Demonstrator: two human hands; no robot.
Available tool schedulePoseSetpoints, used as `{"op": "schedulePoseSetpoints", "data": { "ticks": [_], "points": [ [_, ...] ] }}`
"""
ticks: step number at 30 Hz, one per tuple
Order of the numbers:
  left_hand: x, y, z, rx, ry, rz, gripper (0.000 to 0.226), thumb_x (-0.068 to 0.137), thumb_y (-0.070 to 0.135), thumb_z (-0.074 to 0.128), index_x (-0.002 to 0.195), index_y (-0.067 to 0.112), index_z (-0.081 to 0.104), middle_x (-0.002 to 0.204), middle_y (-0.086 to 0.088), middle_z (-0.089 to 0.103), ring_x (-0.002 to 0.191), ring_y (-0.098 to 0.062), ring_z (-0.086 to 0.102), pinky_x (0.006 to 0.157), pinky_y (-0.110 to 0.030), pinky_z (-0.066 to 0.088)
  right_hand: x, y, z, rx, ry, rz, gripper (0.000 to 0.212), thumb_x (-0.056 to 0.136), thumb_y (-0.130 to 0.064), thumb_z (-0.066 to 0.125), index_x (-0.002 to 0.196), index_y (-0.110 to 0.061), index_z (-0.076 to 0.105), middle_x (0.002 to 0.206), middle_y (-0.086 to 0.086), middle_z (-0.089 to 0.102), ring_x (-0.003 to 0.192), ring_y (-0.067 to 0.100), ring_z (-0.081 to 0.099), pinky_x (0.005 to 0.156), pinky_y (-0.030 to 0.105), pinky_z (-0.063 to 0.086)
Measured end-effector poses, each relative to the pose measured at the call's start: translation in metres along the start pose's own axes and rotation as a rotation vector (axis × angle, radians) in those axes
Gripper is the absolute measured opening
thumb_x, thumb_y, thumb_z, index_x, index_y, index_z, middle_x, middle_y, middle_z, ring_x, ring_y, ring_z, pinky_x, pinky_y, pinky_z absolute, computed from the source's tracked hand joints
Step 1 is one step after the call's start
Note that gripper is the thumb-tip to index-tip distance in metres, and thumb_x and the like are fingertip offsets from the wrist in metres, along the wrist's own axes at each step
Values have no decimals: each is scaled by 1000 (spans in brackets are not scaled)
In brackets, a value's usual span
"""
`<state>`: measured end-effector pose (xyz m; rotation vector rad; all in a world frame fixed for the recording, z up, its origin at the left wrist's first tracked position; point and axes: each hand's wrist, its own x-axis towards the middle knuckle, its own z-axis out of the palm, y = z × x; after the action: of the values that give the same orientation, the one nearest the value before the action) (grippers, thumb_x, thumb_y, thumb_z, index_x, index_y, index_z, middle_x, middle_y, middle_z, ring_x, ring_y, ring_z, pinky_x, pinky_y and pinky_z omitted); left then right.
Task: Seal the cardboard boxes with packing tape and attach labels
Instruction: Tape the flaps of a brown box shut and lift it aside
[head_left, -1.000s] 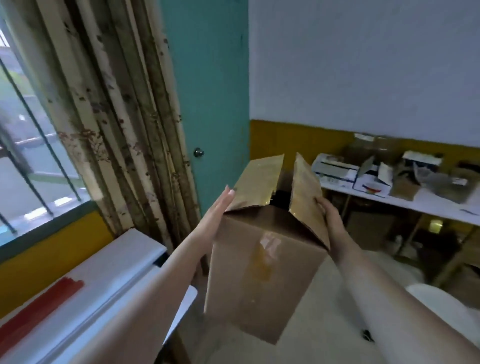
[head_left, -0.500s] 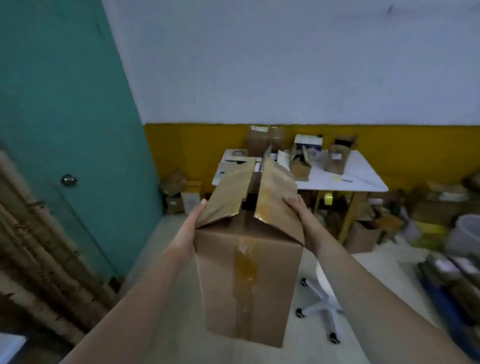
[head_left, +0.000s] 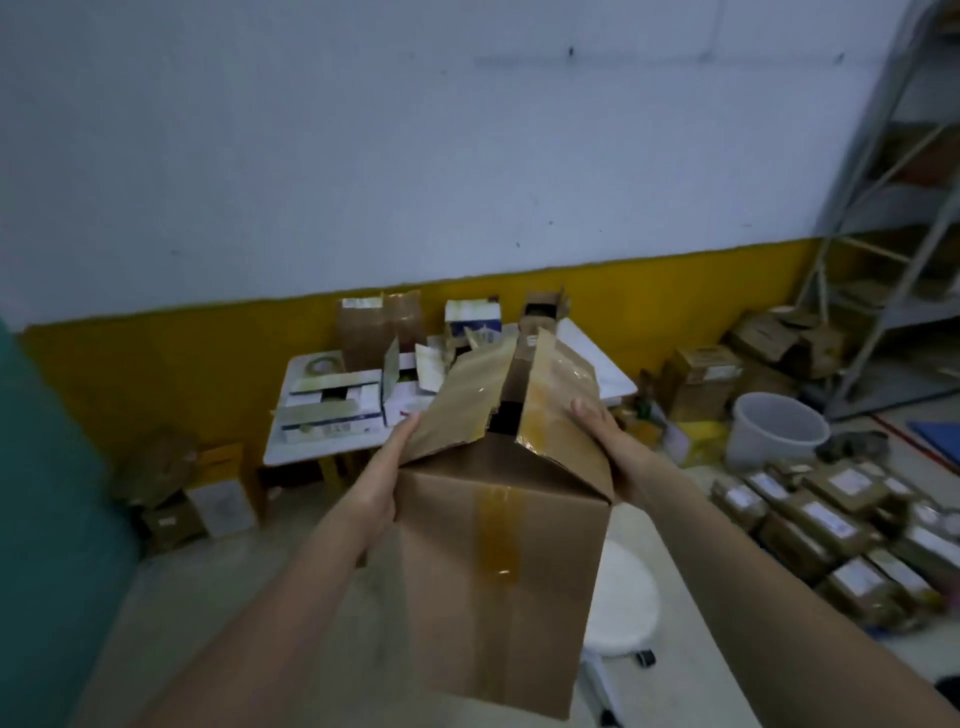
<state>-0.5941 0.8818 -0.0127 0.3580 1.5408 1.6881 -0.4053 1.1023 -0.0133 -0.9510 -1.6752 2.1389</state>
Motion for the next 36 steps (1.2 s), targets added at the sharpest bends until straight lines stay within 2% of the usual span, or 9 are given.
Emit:
{"op": "schedulePoseSetpoints", "data": {
  "ticks": [3,7,12,15,18,23,28,32,36],
  "points": [
    [54,14,29,25,-76,10,63,78,67,65,126,25,68,119,-12,72,111,-29,67,96,-40,52,25,-18,-30,43,86,-70,82,71,-65,77,137,-39,35,117,11,61,102,28,65,85,40,56],
    [124,24,70,32,-122,70,48,89,58,61,128,30,65,118,-6,73,112,-25,66,96,-39,52,71,-39,-76,-9,134,-132,119,49,-71,84,148,-36,29,127,8,60,109,27,65,85,38,56],
    [211,38,133,77,-192,122,35,92,57,59,122,39,60,131,-3,64,120,-22,60,107,-43,46,142,-65,-153,1,196,-136,103,55,-69,85,141,-46,33,132,7,58,114,27,63,98,49,53],
    [262,43,166,132,-245,108,66,75,68,73,133,42,56,140,-1,58,127,-23,55,110,-50,43,176,-83,-194,16,189,-142,95,63,-61,86,141,-45,33,131,6,60,113,26,65,94,46,56],
    [304,54,197,162,-289,112,90,61,69,81,142,45,50,140,3,59,124,-22,60,103,-45,50,207,-105,-231,0,193,-153,95,68,-58,83,144,-44,28,130,5,58,112,26,64,86,40,58],
    [366,66,232,193,-327,90,76,75,54,81,143,52,46,137,3,59,120,-21,62,97,-41,53,264,-132,-274,-15,203,-186,105,63,-57,87,146,-45,24,133,4,56,113,25,64,93,45,57],
    [423,79,257,210,-334,104,78,83,38,75,151,44,37,136,2,57,115,-15,63,81,-26,55,316,-154,-301,2,214,-230,90,75,-44,82,146,-45,27,132,4,57,111,24,66,83,39,59],
    [468,83,273,255,-393,132,101,70,50,85,154,44,30,145,2,50,124,-17,57,94,-32,53,355,-166,-321,38,231,-207,76,82,-53,72,144,-46,28,131,6,57,111,28,65,78,39,59],
    [508,74,296,268,-358,145,103,51,66,90,138,66,35,153,5,43,133,-22,50,109,-47,46,393,-171,-350,68,254,-175,82,76,-69,69,145,-51,27,133,5,55,112,31,65,82,44,58]
  ]
}}
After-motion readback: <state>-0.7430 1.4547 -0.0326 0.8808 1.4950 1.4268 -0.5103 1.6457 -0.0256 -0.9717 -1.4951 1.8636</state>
